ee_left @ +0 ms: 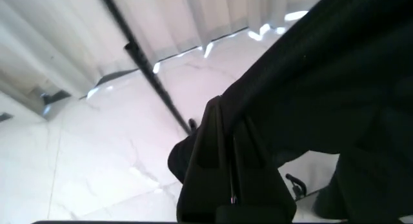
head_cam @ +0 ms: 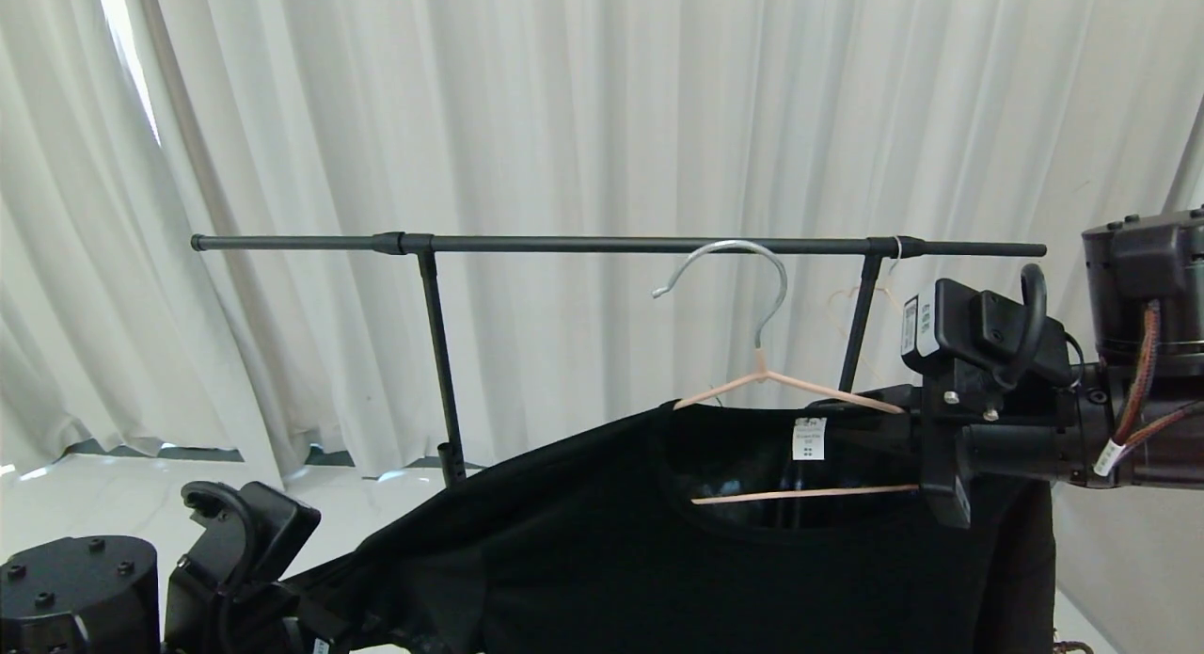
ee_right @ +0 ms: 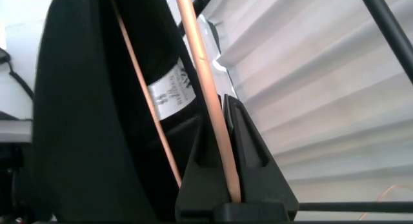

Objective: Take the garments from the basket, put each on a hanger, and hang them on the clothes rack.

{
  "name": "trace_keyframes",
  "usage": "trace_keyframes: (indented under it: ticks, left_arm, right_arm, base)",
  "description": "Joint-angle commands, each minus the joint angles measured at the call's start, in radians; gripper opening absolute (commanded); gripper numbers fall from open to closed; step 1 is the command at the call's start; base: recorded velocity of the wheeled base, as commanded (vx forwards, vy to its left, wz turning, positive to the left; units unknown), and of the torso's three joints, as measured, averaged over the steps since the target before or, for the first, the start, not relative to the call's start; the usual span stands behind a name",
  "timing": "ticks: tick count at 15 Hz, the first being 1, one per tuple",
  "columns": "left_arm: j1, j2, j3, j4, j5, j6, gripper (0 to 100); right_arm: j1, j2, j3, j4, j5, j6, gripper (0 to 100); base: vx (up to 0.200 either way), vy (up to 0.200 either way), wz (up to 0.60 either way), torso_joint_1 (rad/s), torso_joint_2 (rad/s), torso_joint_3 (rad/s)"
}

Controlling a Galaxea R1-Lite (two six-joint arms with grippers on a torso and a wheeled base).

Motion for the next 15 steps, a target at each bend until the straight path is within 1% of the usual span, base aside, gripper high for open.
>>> trace_keyframes:
  ticks: [1, 4, 5, 7, 8, 10, 11, 12, 13, 14, 15]
  left_arm:
    - [0.023, 0.004, -0.003, -0.002, 0.001, 0.001, 0]
    - [-0.005, -0.025, -0.006, -0.002, 0.003, 0.003, 0]
    - [-0.007, -0.033, -0.004, -0.002, 0.006, 0.006, 100]
    - [-0.007, -0.053, -0.004, -0.002, 0.006, 0.001, 100]
    - [-0.007, -0.077, -0.009, -0.002, 0.001, -0.002, 100]
    - [-0.004, -0.097, -0.024, -0.002, 0.005, 0.001, 100]
    - [0.003, -0.099, -0.026, -0.002, 0.009, 0.003, 100]
    - [0.010, -0.099, -0.027, -0.002, 0.021, 0.006, 100]
    - [0.013, -0.097, -0.030, -0.002, 0.055, 0.008, 100]
    - [0.013, -0.094, -0.035, -0.002, 0.087, 0.009, 100]
    - [0.015, -0.094, -0.038, -0.002, 0.095, 0.009, 100]
  right_arm:
    - [-0.003, -0.004, 0.001, -0.001, 0.000, 0.010, 0]
    - [-0.003, 0.005, 0.001, -0.001, 0.000, 0.013, 0]
    - [-0.003, 0.005, 0.001, -0.001, -0.002, 0.013, 0]
    - [-0.006, 0.005, 0.001, -0.001, -0.006, 0.019, 0]
    - [-0.019, 0.005, 0.001, -0.001, -0.042, 0.042, 0]
    - [-0.046, 0.002, 0.001, -0.001, -0.083, 0.096, 0]
    - [-0.064, 0.000, 0.001, -0.001, -0.115, 0.117, 0]
    - [-0.079, 0.000, 0.003, 0.003, -0.161, 0.131, 0]
    - [-0.089, 0.005, 0.003, 0.013, -0.229, 0.143, 0]
    - [-0.090, 0.019, 0.001, 0.023, -0.327, 0.174, 0]
    - [-0.090, 0.029, -0.001, 0.025, -0.368, 0.196, 0]
  base:
    - [0.000, 0.000, 0.00, 0.000, 0.00, 0.000]
    - [0.000, 0.000, 0.00, 0.000, 0.00, 0.000]
    - [0.000, 0.000, 0.00, 0.000, 0.00, 0.000]
    - [0.000, 0.000, 0.00, 0.000, 0.00, 0.000]
    - [0.000, 0.000, 0.00, 0.000, 0.00, 0.000]
    - [0.000, 0.000, 0.00, 0.000, 0.00, 0.000]
    - [0.000, 0.000, 0.00, 0.000, 0.00, 0.000]
    - [0.000, 0.000, 0.00, 0.000, 0.00, 0.000]
    - [0.000, 0.000, 0.00, 0.000, 0.00, 0.000]
    - [0.000, 0.000, 0.00, 0.000, 0.00, 0.000]
    - [0.000, 0.000, 0.00, 0.000, 0.00, 0.000]
